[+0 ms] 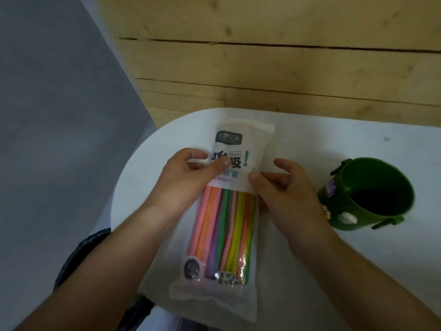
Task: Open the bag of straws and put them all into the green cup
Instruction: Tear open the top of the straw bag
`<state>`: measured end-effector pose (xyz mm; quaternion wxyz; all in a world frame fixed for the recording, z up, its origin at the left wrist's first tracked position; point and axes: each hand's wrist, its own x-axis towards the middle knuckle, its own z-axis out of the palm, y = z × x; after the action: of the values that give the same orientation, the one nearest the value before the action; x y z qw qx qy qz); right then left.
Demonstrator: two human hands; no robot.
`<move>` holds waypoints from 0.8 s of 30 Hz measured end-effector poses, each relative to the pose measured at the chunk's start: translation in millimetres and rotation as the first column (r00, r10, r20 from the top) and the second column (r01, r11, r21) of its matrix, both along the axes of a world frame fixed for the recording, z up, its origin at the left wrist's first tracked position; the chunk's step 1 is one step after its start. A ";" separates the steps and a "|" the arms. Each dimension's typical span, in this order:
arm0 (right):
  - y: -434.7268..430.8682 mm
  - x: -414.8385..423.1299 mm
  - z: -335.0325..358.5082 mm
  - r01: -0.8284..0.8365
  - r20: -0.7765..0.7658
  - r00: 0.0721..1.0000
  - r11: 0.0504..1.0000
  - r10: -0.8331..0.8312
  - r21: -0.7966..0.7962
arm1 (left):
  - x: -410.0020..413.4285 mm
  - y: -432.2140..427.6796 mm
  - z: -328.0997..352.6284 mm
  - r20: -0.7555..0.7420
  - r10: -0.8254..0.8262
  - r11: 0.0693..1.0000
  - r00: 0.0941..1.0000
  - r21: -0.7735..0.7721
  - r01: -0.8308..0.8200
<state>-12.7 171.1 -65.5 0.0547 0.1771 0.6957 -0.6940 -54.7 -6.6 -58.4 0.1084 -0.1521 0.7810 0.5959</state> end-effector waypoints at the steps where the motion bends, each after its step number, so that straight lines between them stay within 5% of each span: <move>1: 0.8 -1.8 0.6 -0.006 -0.014 1.000 1.000 0.007 0.011 | -1.6 -1.0 0.8 -0.012 -0.013 1.000 1.000 0.019 0.013; 11: 9.8 12.9 67.6 0.014 -0.259 0.965 0.996 -0.035 -0.084 | 37.6 16.2 67.7 -0.273 -0.145 0.987 0.951 0.024 0.157; 17: 34.6 64.4 138.4 0.019 -0.513 0.859 0.999 0.007 0.047 | 82.4 35.6 114.9 -0.406 -0.226 0.967 0.885 0.020 0.256; 24: 53.2 117.0 161.5 0.173 -0.643 0.763 0.978 -0.059 0.115 | 116.8 62.4 130.7 -0.531 -0.053 0.998 0.846 0.004 0.065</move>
<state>104.2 224.3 96.1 -0.2423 -0.0215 0.7164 -0.6539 62.1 55.8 72.3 -0.0914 0.0434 0.7783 0.6197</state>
